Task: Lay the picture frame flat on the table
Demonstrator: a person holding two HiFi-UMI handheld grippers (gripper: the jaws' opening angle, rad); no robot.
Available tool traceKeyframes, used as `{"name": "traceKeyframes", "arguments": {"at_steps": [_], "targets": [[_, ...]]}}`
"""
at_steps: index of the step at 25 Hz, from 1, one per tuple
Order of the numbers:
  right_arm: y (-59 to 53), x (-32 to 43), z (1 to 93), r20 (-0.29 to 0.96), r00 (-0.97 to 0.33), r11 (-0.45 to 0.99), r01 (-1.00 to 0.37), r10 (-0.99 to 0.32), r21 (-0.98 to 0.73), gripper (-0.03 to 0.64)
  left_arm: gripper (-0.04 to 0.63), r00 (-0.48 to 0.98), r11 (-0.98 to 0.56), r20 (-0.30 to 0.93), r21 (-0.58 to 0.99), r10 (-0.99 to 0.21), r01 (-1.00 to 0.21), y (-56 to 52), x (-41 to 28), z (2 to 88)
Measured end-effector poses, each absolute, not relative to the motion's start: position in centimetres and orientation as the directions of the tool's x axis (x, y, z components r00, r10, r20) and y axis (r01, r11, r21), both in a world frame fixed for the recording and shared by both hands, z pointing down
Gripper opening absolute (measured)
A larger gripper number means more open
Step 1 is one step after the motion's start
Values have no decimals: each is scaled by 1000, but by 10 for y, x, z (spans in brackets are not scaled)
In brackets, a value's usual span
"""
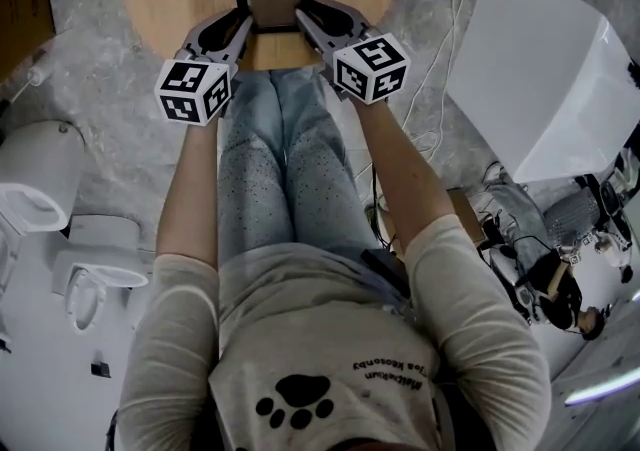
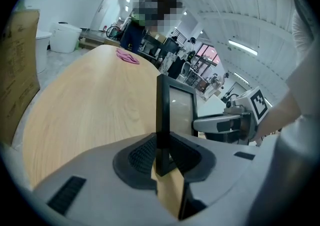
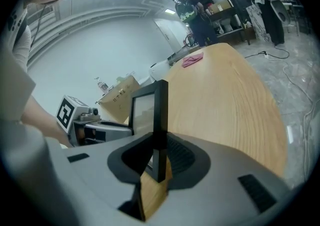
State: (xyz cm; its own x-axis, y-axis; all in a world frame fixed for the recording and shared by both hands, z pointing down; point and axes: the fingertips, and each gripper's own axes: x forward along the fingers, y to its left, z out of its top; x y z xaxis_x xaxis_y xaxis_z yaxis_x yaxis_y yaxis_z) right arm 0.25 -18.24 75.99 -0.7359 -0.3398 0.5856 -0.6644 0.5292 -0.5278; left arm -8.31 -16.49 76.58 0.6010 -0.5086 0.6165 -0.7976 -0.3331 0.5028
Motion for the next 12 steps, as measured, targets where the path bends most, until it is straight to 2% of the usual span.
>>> {"name": "traceKeyframes", "arguments": {"at_steps": [12], "targets": [[-185,2,776,631,-703,486,-698,-327,-526,86,86,584,-279,652,518,-483,-809,-166,-83,781]]}}
